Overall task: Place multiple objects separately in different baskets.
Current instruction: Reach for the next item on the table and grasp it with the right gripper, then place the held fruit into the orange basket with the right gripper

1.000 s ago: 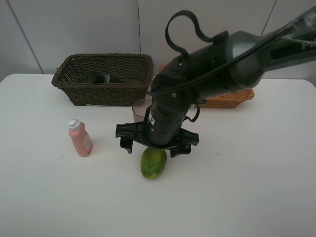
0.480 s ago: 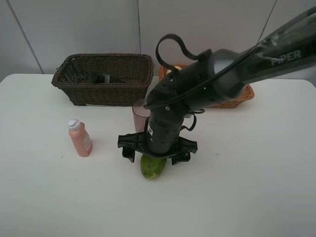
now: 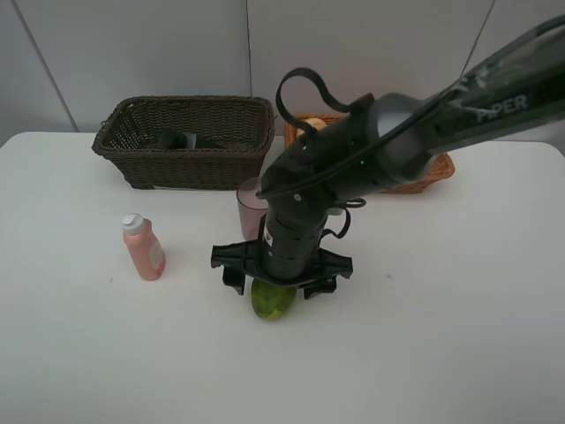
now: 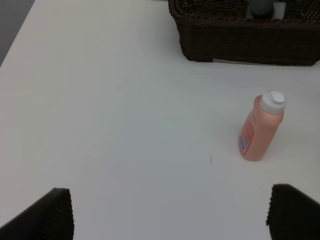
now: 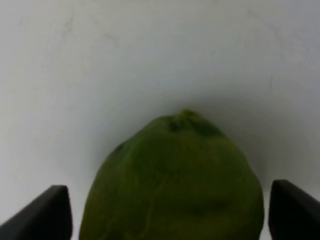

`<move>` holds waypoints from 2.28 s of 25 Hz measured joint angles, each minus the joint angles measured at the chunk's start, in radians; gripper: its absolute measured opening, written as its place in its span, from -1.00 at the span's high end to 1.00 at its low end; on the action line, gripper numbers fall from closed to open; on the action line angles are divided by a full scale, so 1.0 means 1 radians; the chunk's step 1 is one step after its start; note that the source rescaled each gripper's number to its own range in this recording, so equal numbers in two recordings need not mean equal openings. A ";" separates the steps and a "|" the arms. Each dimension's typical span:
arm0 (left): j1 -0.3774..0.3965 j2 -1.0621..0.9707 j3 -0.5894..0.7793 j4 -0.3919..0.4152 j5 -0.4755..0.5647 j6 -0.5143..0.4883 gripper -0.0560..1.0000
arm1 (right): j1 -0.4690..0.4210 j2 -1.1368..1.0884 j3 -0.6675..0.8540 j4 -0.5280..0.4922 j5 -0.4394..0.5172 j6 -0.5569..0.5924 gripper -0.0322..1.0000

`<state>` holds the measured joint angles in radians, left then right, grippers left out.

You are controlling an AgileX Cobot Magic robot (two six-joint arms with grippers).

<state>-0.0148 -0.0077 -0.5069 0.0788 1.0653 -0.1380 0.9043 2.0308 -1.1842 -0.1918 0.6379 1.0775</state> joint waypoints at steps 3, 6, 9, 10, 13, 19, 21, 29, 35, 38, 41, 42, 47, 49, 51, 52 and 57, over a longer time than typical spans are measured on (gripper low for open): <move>0.000 0.000 0.000 0.000 0.000 0.000 -1.00 | 0.000 0.000 0.000 0.001 -0.001 0.000 0.10; 0.000 0.000 0.000 0.000 0.000 0.000 -1.00 | 0.000 0.000 0.000 0.001 -0.001 0.000 0.09; 0.000 0.000 0.000 0.000 0.000 0.000 -1.00 | 0.000 0.000 0.000 0.005 -0.001 0.000 0.09; 0.000 0.000 0.000 0.000 0.000 0.000 -1.00 | 0.000 0.000 0.000 0.005 -0.001 0.000 0.09; 0.000 0.000 0.000 0.000 0.000 0.000 -1.00 | 0.000 0.000 0.000 0.005 -0.001 0.000 0.09; 0.000 0.000 0.000 0.000 0.000 0.000 -1.00 | 0.000 0.000 -0.005 0.005 0.004 0.000 0.09; 0.000 0.000 0.000 0.000 0.000 0.000 -1.00 | 0.000 -0.002 -0.023 0.008 0.029 0.000 0.09; 0.000 0.000 0.000 0.000 0.000 0.000 -1.00 | -0.024 -0.062 -0.138 0.001 0.220 -0.248 0.09; 0.000 0.000 0.000 0.000 0.000 0.000 -1.00 | -0.124 -0.077 -0.222 0.010 0.345 -0.459 0.09; 0.000 0.000 0.000 0.000 0.000 0.000 -1.00 | -0.177 -0.077 -0.258 0.011 0.366 -0.541 0.09; 0.000 0.000 0.000 0.000 0.000 0.000 -1.00 | -0.229 -0.077 -0.286 0.012 0.364 -0.633 0.09; 0.000 0.000 0.000 0.000 0.000 0.000 -1.00 | -0.247 -0.077 -0.293 0.012 0.360 -0.663 0.09; 0.000 0.000 0.000 0.000 0.000 0.000 -1.00 | -0.328 -0.076 -0.305 0.011 0.263 -0.746 0.09; 0.000 0.000 0.000 0.000 0.000 0.000 -1.00 | -0.365 -0.075 -0.305 0.011 0.182 -0.753 0.09; 0.000 0.000 0.000 0.000 0.000 0.000 -1.00 | -0.398 -0.075 -0.305 0.011 0.102 -0.756 0.09; 0.000 0.000 0.000 0.000 0.000 0.000 -1.00 | -0.415 -0.075 -0.305 0.011 0.061 -0.756 0.09; 0.000 0.000 0.000 0.000 0.000 0.000 -1.00 | -0.481 -0.070 -0.305 0.010 -0.120 -0.756 0.09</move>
<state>-0.0148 -0.0077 -0.5069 0.0788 1.0653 -0.1380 0.4232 1.9608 -1.4896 -0.1815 0.5178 0.3218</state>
